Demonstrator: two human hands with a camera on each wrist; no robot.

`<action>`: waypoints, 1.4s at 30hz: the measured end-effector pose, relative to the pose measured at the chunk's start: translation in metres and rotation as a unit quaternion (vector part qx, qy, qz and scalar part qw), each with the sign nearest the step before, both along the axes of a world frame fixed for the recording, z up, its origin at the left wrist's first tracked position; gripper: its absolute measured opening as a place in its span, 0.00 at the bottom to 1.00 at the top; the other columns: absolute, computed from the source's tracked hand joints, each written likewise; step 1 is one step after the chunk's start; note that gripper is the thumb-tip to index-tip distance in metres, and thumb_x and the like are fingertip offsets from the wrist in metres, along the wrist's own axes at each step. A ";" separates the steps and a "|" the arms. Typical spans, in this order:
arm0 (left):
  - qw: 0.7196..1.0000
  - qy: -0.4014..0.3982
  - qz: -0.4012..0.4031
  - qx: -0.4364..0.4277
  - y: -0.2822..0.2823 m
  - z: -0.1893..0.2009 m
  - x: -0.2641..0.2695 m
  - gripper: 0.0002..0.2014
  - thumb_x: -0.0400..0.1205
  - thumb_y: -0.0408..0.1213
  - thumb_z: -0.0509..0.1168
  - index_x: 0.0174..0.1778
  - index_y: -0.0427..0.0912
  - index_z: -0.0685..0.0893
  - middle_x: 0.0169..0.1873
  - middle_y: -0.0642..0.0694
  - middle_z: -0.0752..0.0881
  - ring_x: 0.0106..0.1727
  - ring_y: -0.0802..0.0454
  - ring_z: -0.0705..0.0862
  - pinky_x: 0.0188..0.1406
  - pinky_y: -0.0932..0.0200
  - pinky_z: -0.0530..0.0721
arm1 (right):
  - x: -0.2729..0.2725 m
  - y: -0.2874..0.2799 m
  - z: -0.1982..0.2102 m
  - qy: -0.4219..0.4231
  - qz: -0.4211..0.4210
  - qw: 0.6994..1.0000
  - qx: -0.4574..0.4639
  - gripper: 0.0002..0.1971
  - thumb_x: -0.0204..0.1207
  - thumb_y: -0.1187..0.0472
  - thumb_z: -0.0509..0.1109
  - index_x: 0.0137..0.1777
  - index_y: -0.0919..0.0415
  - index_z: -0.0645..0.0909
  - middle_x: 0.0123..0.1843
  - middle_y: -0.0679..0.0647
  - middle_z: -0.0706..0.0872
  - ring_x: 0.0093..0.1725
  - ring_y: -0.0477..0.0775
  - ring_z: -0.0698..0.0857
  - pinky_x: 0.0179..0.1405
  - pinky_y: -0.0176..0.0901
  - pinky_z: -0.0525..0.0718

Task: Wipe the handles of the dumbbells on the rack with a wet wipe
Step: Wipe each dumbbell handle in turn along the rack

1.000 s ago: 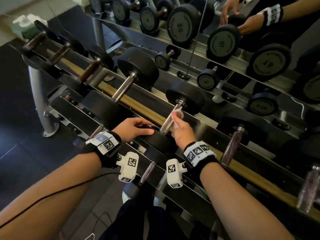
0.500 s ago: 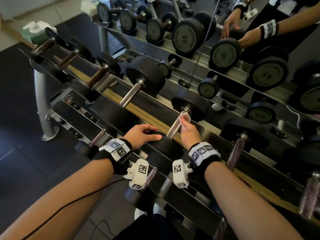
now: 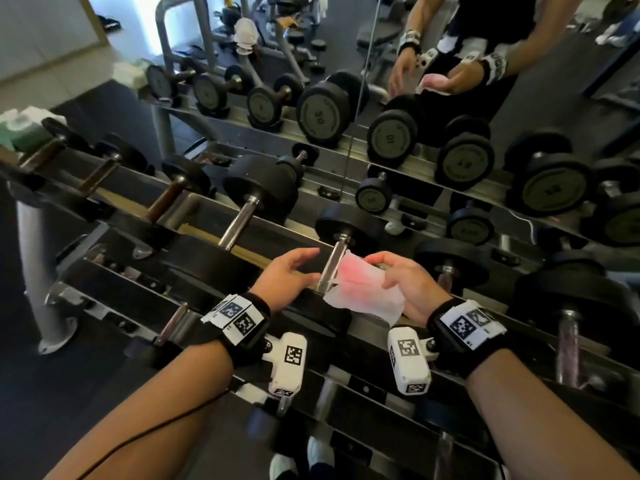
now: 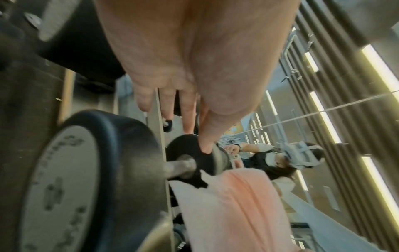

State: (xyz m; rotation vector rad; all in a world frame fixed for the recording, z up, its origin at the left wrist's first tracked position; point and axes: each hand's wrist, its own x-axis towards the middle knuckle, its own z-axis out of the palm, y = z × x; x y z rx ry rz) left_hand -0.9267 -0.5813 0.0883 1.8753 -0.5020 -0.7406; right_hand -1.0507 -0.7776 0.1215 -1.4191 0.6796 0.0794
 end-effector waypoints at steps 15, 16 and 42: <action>0.965 0.223 -0.082 -0.113 -0.069 0.046 -0.050 0.25 0.80 0.37 0.72 0.64 0.19 0.79 0.61 0.23 0.84 0.55 0.37 0.86 0.69 0.34 0.81 | -0.084 -0.034 0.039 -0.011 0.028 0.977 -0.213 0.04 0.79 0.61 0.73 0.49 0.61 0.86 0.50 0.68 0.88 0.49 0.65 0.88 0.54 0.64 0.86; 0.966 0.219 -0.080 -0.113 -0.070 0.050 -0.051 0.25 0.81 0.38 0.72 0.64 0.19 0.79 0.61 0.23 0.84 0.55 0.37 0.86 0.68 0.36 0.82 | -0.089 -0.038 0.040 -0.008 0.023 0.978 -0.208 0.09 0.79 0.59 0.73 0.51 0.65 0.86 0.51 0.70 0.88 0.51 0.66 0.89 0.54 0.64 0.88; 0.976 0.158 -0.032 -0.143 -0.130 0.079 -0.131 0.23 0.82 0.34 0.71 0.74 0.48 0.80 0.56 0.42 0.91 0.57 0.42 0.90 0.58 0.40 0.88 | -0.162 -0.104 0.064 -0.176 0.037 0.952 -0.246 0.17 0.71 0.72 0.78 0.54 0.52 0.85 0.65 0.46 0.85 0.54 0.53 0.90 0.54 0.49 0.89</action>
